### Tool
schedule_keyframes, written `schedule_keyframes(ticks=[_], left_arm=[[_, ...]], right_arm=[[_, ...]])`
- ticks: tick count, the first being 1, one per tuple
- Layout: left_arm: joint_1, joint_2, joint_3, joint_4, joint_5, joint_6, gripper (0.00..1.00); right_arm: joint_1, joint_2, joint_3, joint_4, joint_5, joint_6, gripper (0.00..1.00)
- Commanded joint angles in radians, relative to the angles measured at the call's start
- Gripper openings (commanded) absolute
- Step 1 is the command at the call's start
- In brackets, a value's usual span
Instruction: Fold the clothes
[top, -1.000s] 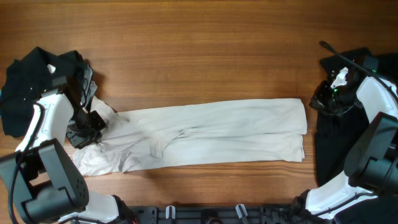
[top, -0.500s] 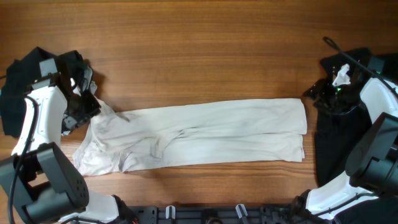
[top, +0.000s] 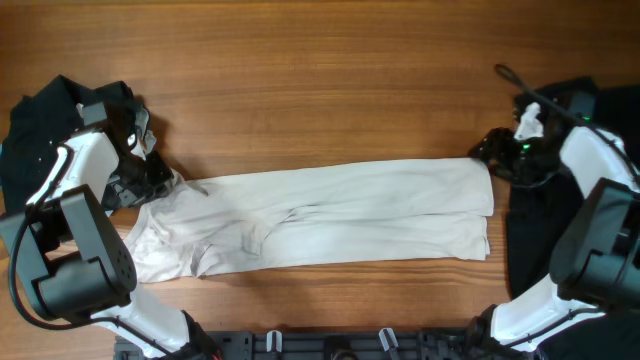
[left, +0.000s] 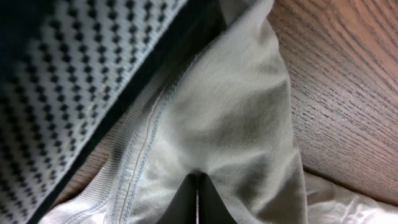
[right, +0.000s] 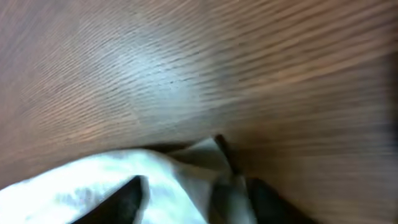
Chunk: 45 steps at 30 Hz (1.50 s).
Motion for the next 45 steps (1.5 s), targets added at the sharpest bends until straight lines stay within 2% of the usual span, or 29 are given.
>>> schedule_keyframes(ticks=[1,5,14,17,18,20,23,25,29,32,34,37,38,39,42,45], left_arm=[[0.008,0.006,-0.007,-0.011,0.016,0.008,0.04],[0.008,-0.011,0.005,-0.014,0.016,0.008,0.04],[0.008,-0.042,0.031,-0.013,0.051,0.005,0.04],[0.007,-0.042,0.031,-0.009,0.236,0.047,0.19],[0.005,-0.042,0.031,-0.010,0.281,0.085,0.31],[0.000,-0.039,0.028,-0.016,0.261,0.113,0.45],[0.000,-0.031,0.026,-0.020,0.216,0.113,0.48],[0.000,-0.030,0.018,-0.018,0.174,0.113,0.49],[0.000,-0.021,-0.021,0.054,0.143,0.113,0.39],[0.000,-0.019,-0.029,0.082,0.154,0.108,0.16],[0.000,-0.019,-0.029,0.082,0.154,0.109,0.04],[0.001,-0.019,-0.029,0.088,0.153,0.109,0.04],[0.001,-0.019,-0.029,0.096,0.151,0.109,0.12],[0.000,-0.019,-0.029,0.107,0.138,0.109,0.30],[0.001,-0.019,-0.030,0.139,0.138,0.109,0.32],[0.000,-0.019,-0.039,0.160,0.144,0.109,0.27]], right_arm=[[0.016,0.014,-0.018,0.030,0.117,0.074,0.07],[-0.051,0.011,0.026,0.027,0.138,0.149,0.04],[-0.108,0.002,0.032,0.024,0.058,0.116,0.04],[-0.108,0.002,0.032,0.027,0.058,0.134,0.05],[-0.108,0.002,0.032,0.027,0.058,0.142,0.05],[-0.108,0.002,0.032,0.024,0.058,0.143,0.05],[-0.108,0.002,0.032,0.017,0.058,0.142,0.05],[-0.108,0.002,0.031,0.013,0.058,0.143,0.05],[-0.108,0.002,0.031,0.012,0.058,0.150,0.05],[-0.108,0.002,0.032,0.012,0.058,0.149,0.05],[-0.108,0.002,0.031,0.012,0.058,0.149,0.05],[-0.108,0.002,0.031,0.012,0.058,0.150,0.05],[-0.108,0.002,0.032,0.012,0.058,0.149,0.05],[-0.108,0.002,0.032,0.011,0.058,0.149,0.04],[-0.108,0.002,0.031,0.012,0.057,0.149,0.05],[-0.108,0.002,0.031,0.012,0.058,0.150,0.05]])
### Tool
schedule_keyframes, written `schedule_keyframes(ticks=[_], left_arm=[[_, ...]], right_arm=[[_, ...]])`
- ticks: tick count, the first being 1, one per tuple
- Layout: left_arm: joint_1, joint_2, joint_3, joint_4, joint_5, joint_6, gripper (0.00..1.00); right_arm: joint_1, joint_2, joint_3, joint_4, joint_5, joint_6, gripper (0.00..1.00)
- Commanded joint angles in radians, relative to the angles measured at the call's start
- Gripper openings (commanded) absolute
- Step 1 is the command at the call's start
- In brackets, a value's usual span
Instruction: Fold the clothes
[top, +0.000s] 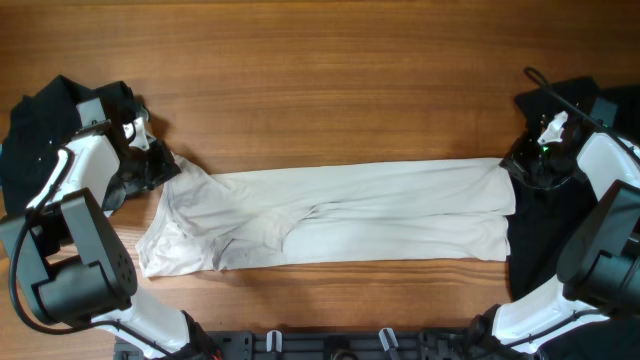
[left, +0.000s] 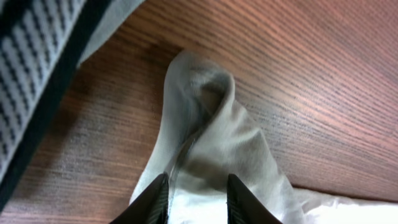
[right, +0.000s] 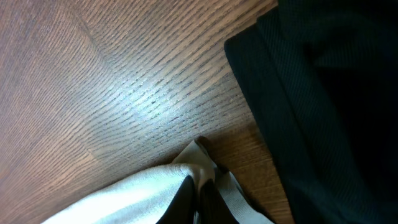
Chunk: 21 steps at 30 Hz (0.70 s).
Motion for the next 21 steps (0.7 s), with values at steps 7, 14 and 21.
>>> schedule_keyframes(ticks=[7,14,21], left_arm=[[0.001,0.003,-0.044,0.042,-0.001,0.004,0.20],[0.015,-0.003,-0.043,0.017,0.011,0.005,0.04],[0.101,-0.067,0.025,-0.069,-0.067,-0.037,0.04]], right_arm=[[0.000,0.002,0.020,0.001,-0.020,0.028,0.04],[0.000,0.002,0.020,0.001,-0.020,0.030,0.04],[0.000,0.002,0.020,0.002,-0.019,0.030,0.04]])
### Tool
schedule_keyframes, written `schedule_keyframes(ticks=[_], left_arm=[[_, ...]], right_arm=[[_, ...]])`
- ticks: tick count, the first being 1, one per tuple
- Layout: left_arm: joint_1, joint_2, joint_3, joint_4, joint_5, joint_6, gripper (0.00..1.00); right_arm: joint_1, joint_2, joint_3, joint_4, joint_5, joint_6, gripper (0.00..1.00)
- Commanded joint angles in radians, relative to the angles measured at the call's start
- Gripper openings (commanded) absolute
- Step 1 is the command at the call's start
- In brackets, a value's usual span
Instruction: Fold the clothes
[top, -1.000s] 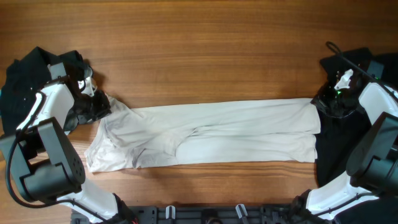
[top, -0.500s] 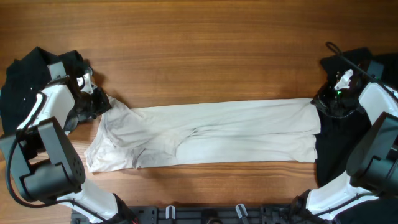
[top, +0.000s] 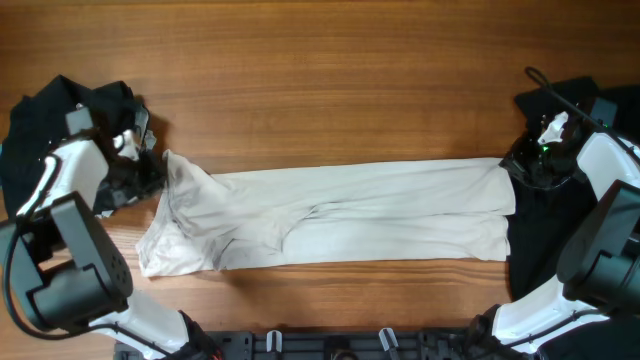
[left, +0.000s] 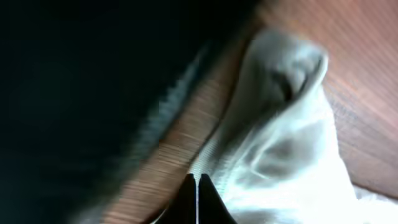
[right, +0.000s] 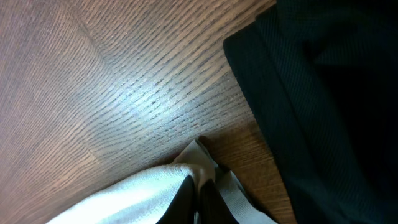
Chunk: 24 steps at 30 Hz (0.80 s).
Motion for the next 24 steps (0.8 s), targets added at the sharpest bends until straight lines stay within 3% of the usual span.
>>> schedule_keyframes(ticks=[1,5,8,10,15,18,20,24], left_arm=[[0.032,-0.055,0.030,0.006,0.025,-0.031,0.04],[-0.016,-0.053,0.029,0.039,0.187,0.015,0.24],[-0.081,-0.053,0.026,0.049,0.181,0.047,0.40],[-0.122,-0.050,0.023,0.056,0.108,0.047,0.43],[-0.150,0.024,0.023,0.066,0.041,0.042,0.41],[-0.150,0.087,0.023,0.077,0.040,0.036,0.31],[-0.148,0.097,0.023,0.077,0.039,0.036,0.07],[-0.103,0.084,0.052,0.027,-0.057,-0.021,0.04]], right_arm=[[0.000,0.002,0.019,0.002,-0.016,0.015,0.04],[0.000,0.002,0.019,0.002,-0.016,0.015,0.05],[0.000,0.002,0.020,0.002,-0.016,0.015,0.05],[0.000,0.002,0.019,0.002,-0.016,0.015,0.05],[0.000,0.002,0.020,0.001,-0.016,0.015,0.05],[0.000,0.002,0.019,0.001,-0.016,0.014,0.05],[0.000,0.002,0.019,0.001,-0.016,0.015,0.05],[0.000,0.002,0.019,0.003,-0.016,0.014,0.05]])
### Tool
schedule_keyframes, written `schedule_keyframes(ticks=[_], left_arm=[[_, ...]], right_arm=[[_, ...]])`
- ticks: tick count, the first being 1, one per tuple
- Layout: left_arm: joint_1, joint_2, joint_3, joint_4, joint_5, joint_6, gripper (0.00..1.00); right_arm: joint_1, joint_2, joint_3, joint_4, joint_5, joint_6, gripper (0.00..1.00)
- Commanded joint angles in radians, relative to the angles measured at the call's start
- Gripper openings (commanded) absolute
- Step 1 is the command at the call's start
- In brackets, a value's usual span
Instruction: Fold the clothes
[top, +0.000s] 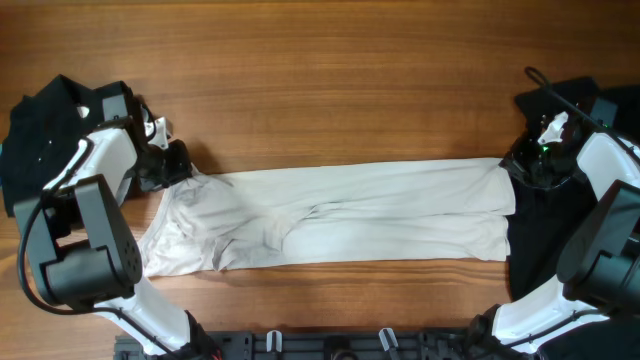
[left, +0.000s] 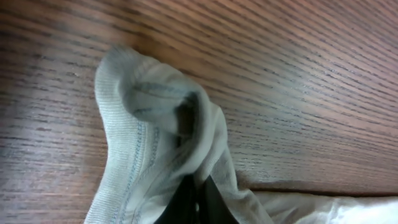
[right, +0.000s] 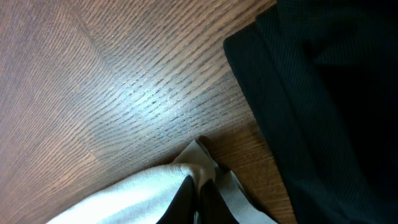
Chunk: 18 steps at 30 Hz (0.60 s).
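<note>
A pair of off-white trousers (top: 340, 215) lies stretched lengthwise across the wooden table, waist at the left, leg ends at the right. My left gripper (top: 183, 168) is shut on the upper waist corner (left: 155, 118), the cloth bunched over the closed jaws (left: 198, 202). At the far end my right gripper (top: 512, 168) is shut on the upper leg hem (right: 198, 163), pinched just above the table. The waist area (top: 190, 235) is still wrinkled; the legs lie fairly flat.
A dark garment (top: 40, 130) is heaped at the left edge behind my left arm. Another dark garment (top: 560, 210) lies at the right edge, its border (right: 292, 93) close beside the held hem. Bare wood (top: 330, 80) fills the far half of the table.
My left gripper, still shut on the waist corner, has moved right and slightly toward the trousers, away from the dark heap. The right gripper and the hem have not moved.
At first both grippers held the trousers' ends with the cloth slack and shorter. By 1.5 s ago the right end had gone farther right and the left jaws stood open at the waist. Then the left shut on the waist corner near the dark heap, and now holds it farther right.
</note>
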Motion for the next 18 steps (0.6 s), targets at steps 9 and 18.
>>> schedule_keyframes(ticks=[9,18], left_arm=[[0.114,-0.034,0.078,-0.062,-0.049,-0.045,0.19],[0.097,-0.143,0.255,-0.238,0.169,-0.039,0.31]], right_arm=[[0.000,0.002,0.019,0.011,-0.016,0.014,0.05],[0.000,-0.110,0.066,0.032,-0.131,-0.094,0.46]])
